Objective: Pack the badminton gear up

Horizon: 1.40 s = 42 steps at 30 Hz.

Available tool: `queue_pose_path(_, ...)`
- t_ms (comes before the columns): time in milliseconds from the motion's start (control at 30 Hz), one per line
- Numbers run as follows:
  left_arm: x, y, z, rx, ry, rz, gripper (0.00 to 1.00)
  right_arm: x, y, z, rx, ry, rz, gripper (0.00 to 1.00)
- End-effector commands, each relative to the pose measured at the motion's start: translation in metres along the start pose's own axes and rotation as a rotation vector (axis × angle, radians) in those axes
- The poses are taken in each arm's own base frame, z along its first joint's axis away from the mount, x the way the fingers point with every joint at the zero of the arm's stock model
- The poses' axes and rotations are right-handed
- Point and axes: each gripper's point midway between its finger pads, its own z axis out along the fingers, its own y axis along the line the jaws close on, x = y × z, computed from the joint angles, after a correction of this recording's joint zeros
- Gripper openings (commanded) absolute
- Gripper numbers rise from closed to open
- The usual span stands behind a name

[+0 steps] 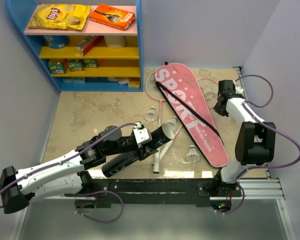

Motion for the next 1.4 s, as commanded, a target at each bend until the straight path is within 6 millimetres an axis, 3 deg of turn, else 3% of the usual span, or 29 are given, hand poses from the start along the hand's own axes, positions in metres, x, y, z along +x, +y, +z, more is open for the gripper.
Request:
queue_pose_path(0,-0.033,0.007,-0.004,-0.048,-0.108,-0.033,0.00,-0.024,-0.018,0.026,0.119,-0.068,0.077,0.00)
queue_pose_path(100,-0.033,0.007,-0.003,-0.048,-0.102,-0.043,0.00,-0.019,-0.022,0.045,0.137,-0.024,0.064,0.00)
queue_pose_path(300,-0.036,0.012,-0.006,-0.079,-0.104,-0.053,0.00,-0.016,-0.025,0.055,0.144,-0.019,0.059,0.00)
queue_pose_path(367,-0.035,0.013,-0.006,-0.086,-0.102,-0.054,0.00,-0.016,-0.024,0.055,0.142,-0.013,0.057,0.16)
queue_pose_path(433,-0.035,0.014,-0.006,-0.088,-0.102,-0.053,0.00,-0.015,-0.023,0.055,0.136,-0.009,0.056,0.45)
queue_pose_path(600,-0.033,0.013,-0.004,-0.081,-0.095,-0.052,0.00,-0.024,-0.024,0.044,0.133,-0.037,0.066,0.62)
queue_pose_path(700,-0.033,0.013,-0.004,-0.083,-0.093,-0.054,0.00,-0.036,-0.017,0.027,0.098,-0.066,0.072,0.63)
queue_pose_path(767,-0.032,0.014,-0.004,-0.093,-0.092,-0.056,0.00,-0.051,-0.009,0.003,0.046,-0.118,0.079,0.63)
queue_pose_path(867,-0.032,0.020,-0.005,-0.127,-0.094,-0.063,0.00,-0.057,0.024,-0.040,-0.067,-0.187,0.012,0.63)
queue_pose_path(900,-0.030,0.022,-0.005,-0.137,-0.089,-0.066,0.00,-0.047,0.045,-0.053,-0.120,-0.186,-0.057,0.63)
queue_pose_path(967,-0.030,0.024,-0.005,-0.149,-0.081,-0.063,0.00,-0.038,0.068,-0.074,-0.196,-0.179,-0.119,0.63)
queue_pose_path(1100,-0.025,0.029,-0.004,-0.177,-0.062,-0.058,0.00,0.006,0.121,-0.114,-0.380,-0.143,-0.306,0.63)
queue_pose_path(1200,-0.026,0.032,-0.007,-0.194,-0.059,-0.050,0.00,0.035,0.137,-0.135,-0.463,-0.137,-0.435,0.63)
queue_pose_path(1367,-0.033,0.036,-0.015,-0.214,-0.075,-0.014,0.00,0.072,0.142,-0.159,-0.600,-0.132,-0.590,0.64)
